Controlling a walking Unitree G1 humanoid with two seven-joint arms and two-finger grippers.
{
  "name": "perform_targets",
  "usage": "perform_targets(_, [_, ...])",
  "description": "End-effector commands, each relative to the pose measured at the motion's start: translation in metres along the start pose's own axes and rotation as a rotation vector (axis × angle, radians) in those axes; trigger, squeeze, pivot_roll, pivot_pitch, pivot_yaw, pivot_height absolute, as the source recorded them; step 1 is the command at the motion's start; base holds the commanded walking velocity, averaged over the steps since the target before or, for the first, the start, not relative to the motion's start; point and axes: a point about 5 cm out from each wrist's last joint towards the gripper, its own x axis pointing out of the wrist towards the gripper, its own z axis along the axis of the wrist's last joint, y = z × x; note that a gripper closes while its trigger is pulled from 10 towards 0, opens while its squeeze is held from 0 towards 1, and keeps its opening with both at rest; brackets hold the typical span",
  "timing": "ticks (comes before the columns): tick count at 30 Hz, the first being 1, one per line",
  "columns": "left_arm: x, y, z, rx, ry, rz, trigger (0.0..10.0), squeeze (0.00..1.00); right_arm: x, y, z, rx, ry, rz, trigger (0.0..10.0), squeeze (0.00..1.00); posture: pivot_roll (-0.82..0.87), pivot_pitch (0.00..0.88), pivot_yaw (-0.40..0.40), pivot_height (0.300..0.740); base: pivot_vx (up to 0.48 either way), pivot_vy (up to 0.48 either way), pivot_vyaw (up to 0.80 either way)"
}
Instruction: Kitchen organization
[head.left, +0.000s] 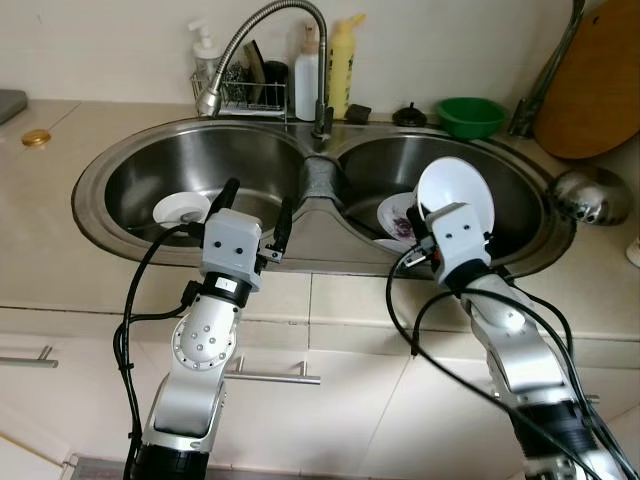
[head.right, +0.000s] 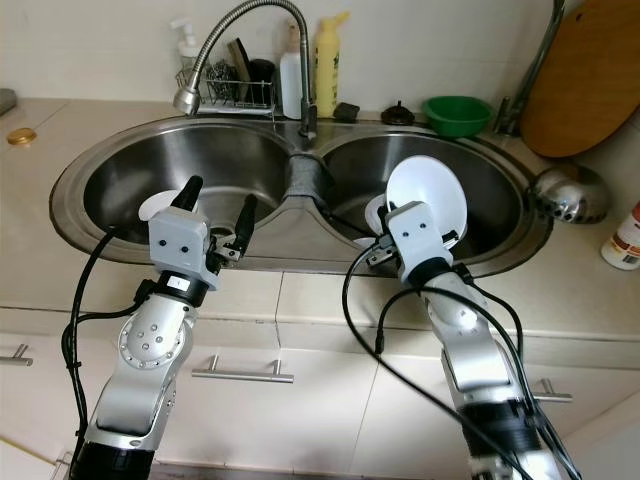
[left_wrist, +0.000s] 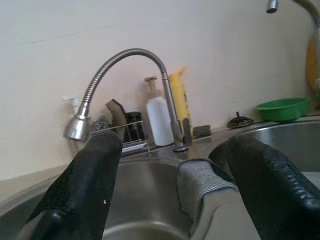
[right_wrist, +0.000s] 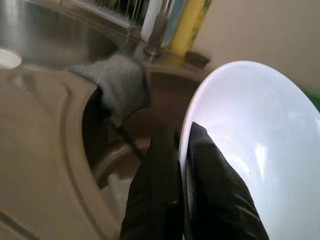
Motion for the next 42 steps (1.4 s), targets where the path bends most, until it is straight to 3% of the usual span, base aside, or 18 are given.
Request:
perform_targets(1, [0.003, -0.003, 0.002, 0.011, -0.010, -0.009, 10.0, 0.00, 0.012, -0.010, -0.004, 0.075, 0.066, -0.012, 10.0, 0.00, 0.04, 0.000, -0.039, 0.740, 0.000, 0.000, 0.00])
perform_targets(7, [0.005, -0.006, 0.002, 0.011, -0.017, -0.016, 10.0, 0.00, 0.034, -0.020, -0.013, 0.138, 0.196, -0.015, 10.0, 0.00, 0.05, 0.000, -0.045, 0.740, 0.000, 0.000, 0.00])
perform_targets(13, [0.005, -0.002, 0.003, 0.022, -0.018, -0.007, 10.0, 0.00, 0.043, -0.013, -0.019, 0.238, 0.265, -0.006, 10.0, 0.00, 0.06, 0.000, -0.050, 0.740, 0.000, 0.000, 0.00])
perform_targets(14, [0.004, -0.002, 0.002, 0.024, -0.017, -0.006, 10.0, 0.00, 0.042, -0.013, -0.021, 0.243, 0.272, -0.014, 10.0, 0.93, 0.06, 0.000, -0.050, 0.740, 0.000, 0.000, 0.00])
perform_targets(15, [0.004, -0.002, 0.002, 0.025, -0.015, -0.005, 10.0, 0.00, 0.042, -0.015, -0.022, 0.256, 0.268, -0.025, 10.0, 1.00, 0.06, 0.000, -0.050, 0.740, 0.000, 0.000, 0.00])
perform_targets(27, [0.004, -0.003, 0.001, 0.013, -0.003, -0.007, 10.0, 0.00, 0.039, -0.027, -0.019, 0.274, 0.215, -0.091, 10.0, 1.00, 0.05, 0.000, -0.038, 0.740, 0.000, 0.000, 0.00])
perform_targets(31, [0.004, -0.003, 0.000, -0.003, 0.010, -0.009, 10.0, 0.00, 0.038, -0.034, -0.005, 0.265, 0.116, -0.145, 10.0, 1.00, 0.05, 0.000, -0.036, 0.740, 0.000, 0.000, 0.00])
perform_targets(36, [0.001, -0.004, -0.001, -0.014, 0.024, -0.009, 10.0, 0.00, 0.028, -0.036, 0.018, 0.103, -0.030, -0.257, 10.0, 1.00, 0.05, 0.000, -0.042, 0.740, 0.000, 0.000, 0.00])
perform_targets(37, [0.001, -0.004, -0.001, -0.015, 0.027, -0.011, 10.0, 0.00, 0.025, -0.035, 0.024, 0.083, -0.071, -0.262, 10.0, 0.75, 0.05, 0.000, -0.043, 0.740, 0.000, 0.000, 0.00])
perform_targets(38, [0.001, -0.004, -0.002, -0.017, 0.030, -0.010, 10.0, 0.00, 0.022, -0.032, 0.029, 0.071, -0.109, -0.255, 10.0, 0.00, 0.05, 0.000, -0.043, 0.740, 0.000, 0.000, 0.00])
perform_targets(42, [-0.001, -0.002, -0.001, -0.027, 0.036, 0.003, 10.0, 0.00, 0.007, -0.023, 0.047, 0.053, -0.223, -0.252, 10.0, 0.00, 0.06, 0.000, -0.048, 0.740, 0.000, 0.000, 0.00])
